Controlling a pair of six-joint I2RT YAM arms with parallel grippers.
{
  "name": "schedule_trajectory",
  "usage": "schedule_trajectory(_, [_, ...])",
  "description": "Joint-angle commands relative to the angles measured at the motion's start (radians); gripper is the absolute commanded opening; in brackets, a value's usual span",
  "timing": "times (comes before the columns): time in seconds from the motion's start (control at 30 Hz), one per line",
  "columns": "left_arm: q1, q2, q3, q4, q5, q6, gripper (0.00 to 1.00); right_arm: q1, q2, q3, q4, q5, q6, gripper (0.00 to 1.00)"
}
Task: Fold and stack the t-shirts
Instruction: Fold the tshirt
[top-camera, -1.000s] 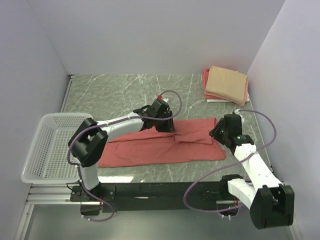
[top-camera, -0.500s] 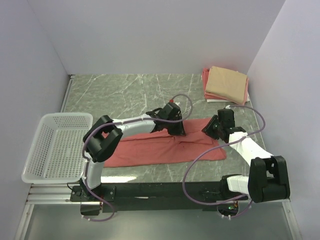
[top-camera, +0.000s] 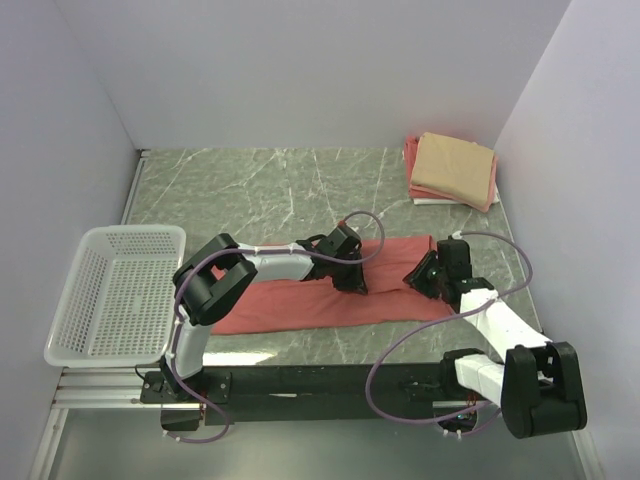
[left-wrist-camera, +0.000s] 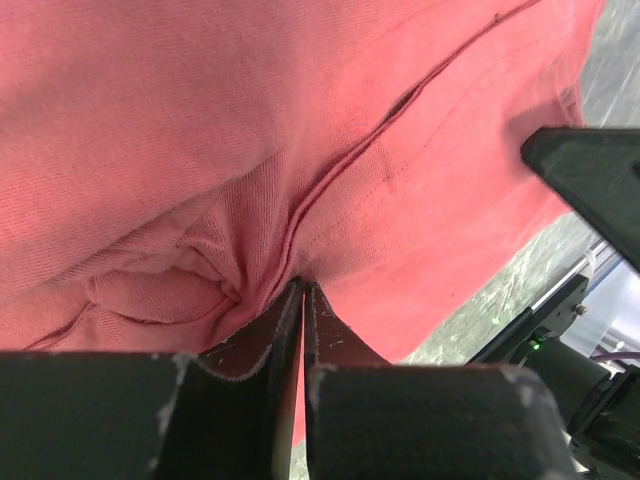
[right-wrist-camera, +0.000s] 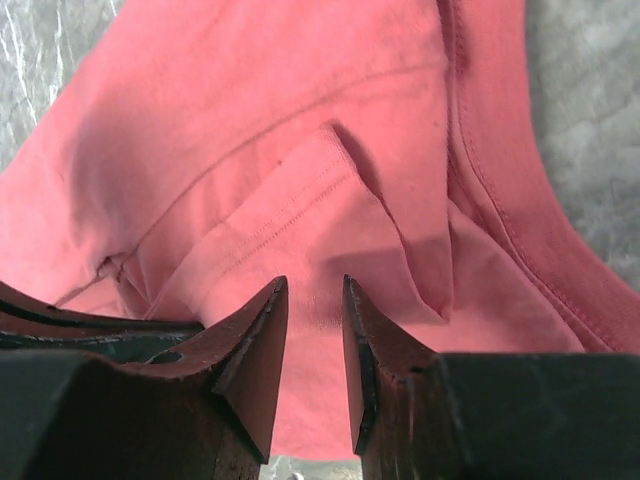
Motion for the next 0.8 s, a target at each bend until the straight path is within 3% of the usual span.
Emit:
schedule_trajectory(0.0, [-0.004,-0.035,-0.028,0.050,0.002,-0.015,0.11,0.006,-0.036,-0.033,-0.003,0.003,0.016,0.36])
schedule_trajectory(0.37, [-0.002,-0.098,0.001,-0.017,-0.023,0.019,0.13,0.005,-0.071,-0.042,-0.064,0.057,0.028,0.34])
schedule_trajectory(0.6, [0.005,-0.150,0.032,-0.052,-0.029,0.039,0.14,0.024,-0.209,0.063,-0.144,0.015,0.044,0.28])
schedule_trajectory(0.77, [0.019,-0.112,0.041,-0.051,-0.015,0.033,0.10,0.061,-0.168,0.117,-0.112,-0.002,0.061,0.27])
